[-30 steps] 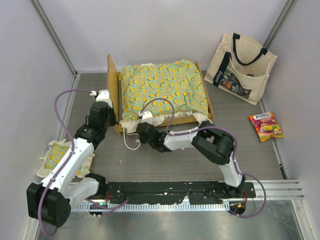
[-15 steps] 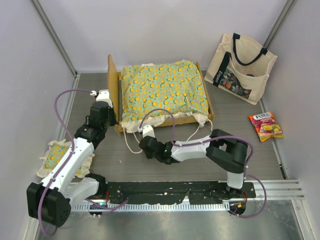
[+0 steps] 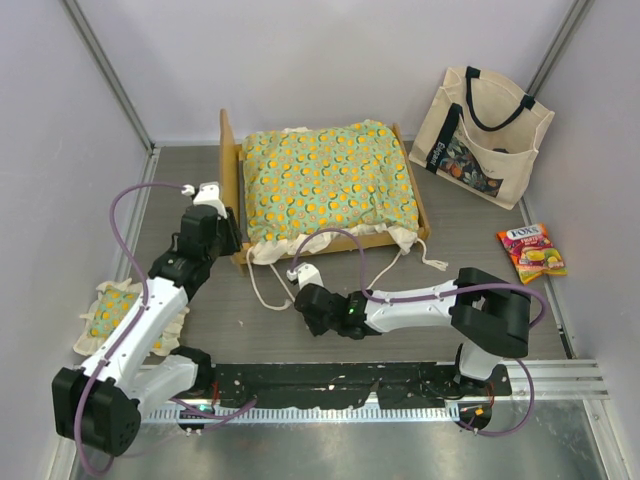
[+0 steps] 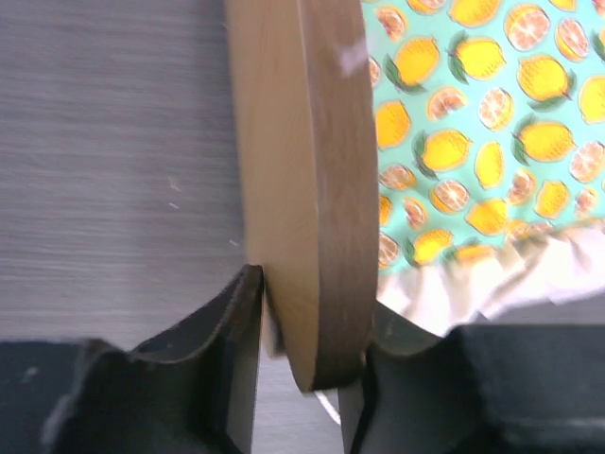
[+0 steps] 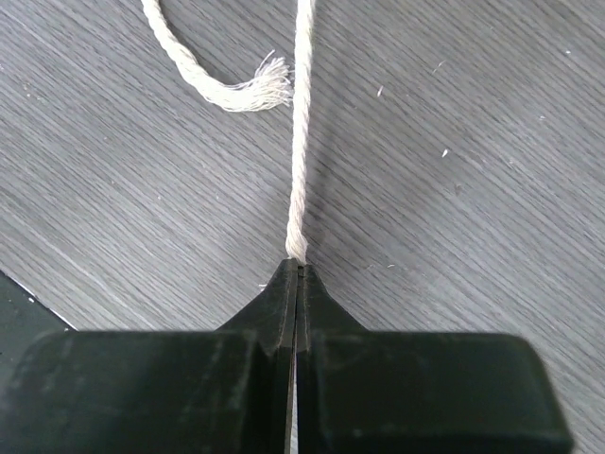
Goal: Set up the pet bed
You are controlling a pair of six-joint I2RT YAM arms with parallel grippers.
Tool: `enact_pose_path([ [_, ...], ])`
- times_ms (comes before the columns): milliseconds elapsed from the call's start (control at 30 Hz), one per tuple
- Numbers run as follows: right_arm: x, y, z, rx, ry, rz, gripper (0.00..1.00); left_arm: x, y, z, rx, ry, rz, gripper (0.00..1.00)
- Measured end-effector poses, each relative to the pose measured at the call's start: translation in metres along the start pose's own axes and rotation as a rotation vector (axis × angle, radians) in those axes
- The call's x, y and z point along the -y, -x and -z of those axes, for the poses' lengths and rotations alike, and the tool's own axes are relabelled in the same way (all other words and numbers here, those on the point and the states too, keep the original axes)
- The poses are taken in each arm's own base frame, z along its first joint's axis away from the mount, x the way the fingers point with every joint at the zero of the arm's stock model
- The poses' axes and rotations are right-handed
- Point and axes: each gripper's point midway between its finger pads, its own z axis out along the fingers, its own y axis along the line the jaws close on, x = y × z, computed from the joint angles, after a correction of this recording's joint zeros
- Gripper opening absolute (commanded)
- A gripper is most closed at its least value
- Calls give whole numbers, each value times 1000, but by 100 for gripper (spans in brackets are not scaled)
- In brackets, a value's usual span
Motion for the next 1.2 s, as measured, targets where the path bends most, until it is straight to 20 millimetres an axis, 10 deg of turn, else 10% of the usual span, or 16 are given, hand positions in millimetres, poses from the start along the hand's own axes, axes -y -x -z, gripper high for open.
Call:
enact_pose_path([
  [300,-9,4,-1,-5,31,-7,1,13,-20,26,-74,-87,65,98],
  [800,-29,24,1,28,112,-58,1,15,1,93,19,-150,230,100],
  [1200,-35,34,12,94,172,-164,1,45,-78,95,-140,-333,508,100],
])
